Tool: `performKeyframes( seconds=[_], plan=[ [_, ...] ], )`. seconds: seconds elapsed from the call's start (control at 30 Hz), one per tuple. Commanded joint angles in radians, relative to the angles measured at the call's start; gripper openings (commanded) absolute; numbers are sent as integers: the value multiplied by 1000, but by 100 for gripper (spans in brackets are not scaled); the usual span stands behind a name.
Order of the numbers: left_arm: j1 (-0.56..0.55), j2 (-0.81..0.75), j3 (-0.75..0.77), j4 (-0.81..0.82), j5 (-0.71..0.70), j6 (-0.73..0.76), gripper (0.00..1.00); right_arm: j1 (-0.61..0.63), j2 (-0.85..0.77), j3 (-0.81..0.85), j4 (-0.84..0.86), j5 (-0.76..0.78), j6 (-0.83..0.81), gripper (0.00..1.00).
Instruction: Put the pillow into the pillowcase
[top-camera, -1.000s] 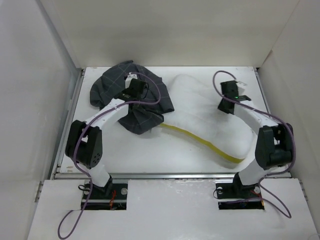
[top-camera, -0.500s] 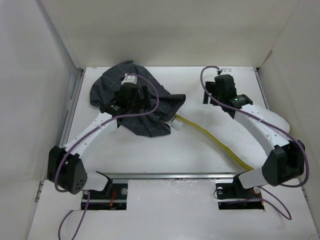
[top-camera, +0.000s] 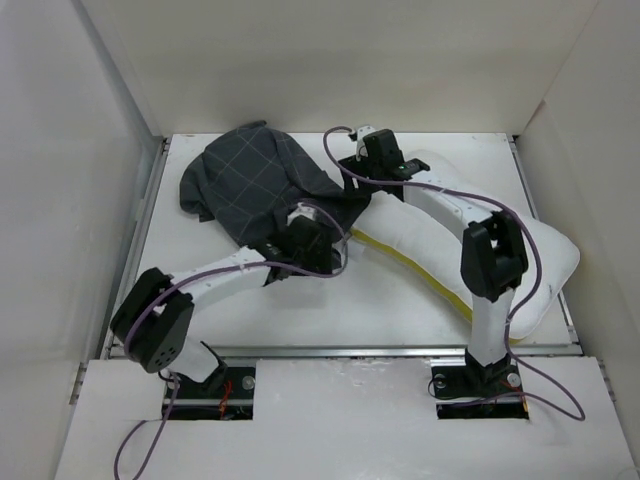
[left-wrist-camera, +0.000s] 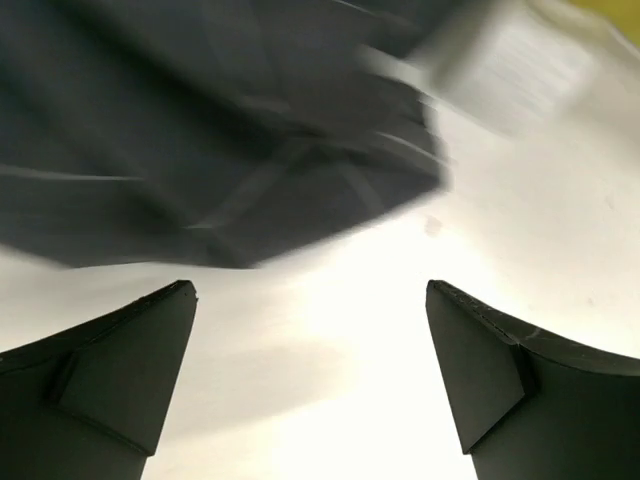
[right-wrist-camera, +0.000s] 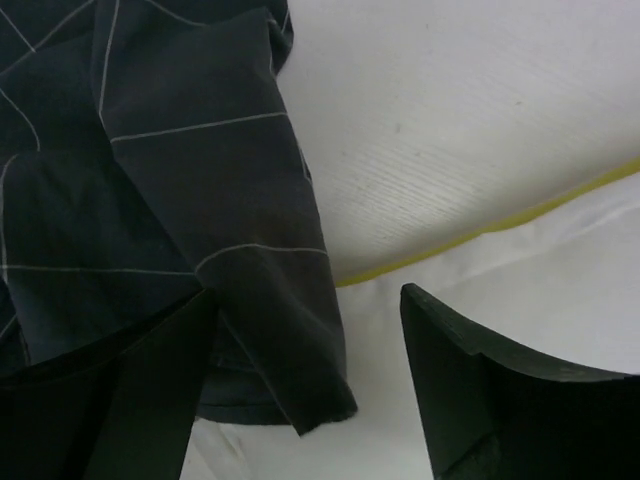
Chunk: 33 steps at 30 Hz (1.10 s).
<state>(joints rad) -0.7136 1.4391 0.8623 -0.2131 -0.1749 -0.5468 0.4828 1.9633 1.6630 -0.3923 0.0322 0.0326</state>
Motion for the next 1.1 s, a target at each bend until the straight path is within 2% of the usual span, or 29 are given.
performKeyframes(
  seconds=[0.0, 0.03, 0.07, 0.1, 0.13, 0.17, 0.2, 0.27, 0.37, 0.43, 0.53, 0.67, 0.8, 0.87, 0.9, 0.97, 1.07],
  plan=[
    [-102, 82, 55, 93, -9, 21, 100, 8, 23, 75, -13, -61, -28, 76],
    [-130, 111, 79, 93, -9, 36, 100, 8, 23, 75, -4, -78, -28, 65],
    [-130, 144, 96, 84, -26, 36, 100, 8, 32, 87, -3, -78, -28, 36],
    [-130, 174, 113, 74, -37, 36, 100, 8, 42, 96, -3, -78, -28, 24],
    [-130, 237, 142, 64, -52, 36, 100, 8, 42, 106, -14, -78, -28, 17],
    [-130, 265, 155, 54, -67, 36, 100, 8, 42, 115, -14, -78, -28, 0],
    [-130, 291, 165, 41, -80, 36, 100, 8, 42, 129, -25, -78, -28, 0],
    [-130, 352, 208, 8, -110, 36, 92, 8, 42, 129, -34, -69, -28, 0],
    [-130, 386, 239, -6, -147, 27, 75, -1, 3, 138, -34, -69, -28, 0],
    [-116, 386, 248, -6, -147, 18, 48, -12, -15, 127, -34, -81, -28, 0],
    [-86, 386, 260, 3, -147, 18, 0, -22, -27, 136, -34, -91, -28, 0],
    [-73, 328, 284, -64, -334, -4, 0, -32, 25, 283, -63, -101, -28, 0],
    [-64, 143, 306, -179, -495, -39, 0, -41, 146, 530, -97, -113, -28, 0],
    [-54, 9, 307, -224, -529, -39, 0, -41, 215, 639, -111, -126, -28, 0],
    [-53, -34, 307, -224, -538, -19, 0, -41, 233, 729, -111, -126, -28, 0],
    [-53, -153, 273, -224, -503, 5, 0, -41, 259, 791, -89, -101, -17, 0],
    [-63, -261, 200, -204, -378, 27, 0, -62, 272, 793, -17, -80, -17, 0]
  ],
)
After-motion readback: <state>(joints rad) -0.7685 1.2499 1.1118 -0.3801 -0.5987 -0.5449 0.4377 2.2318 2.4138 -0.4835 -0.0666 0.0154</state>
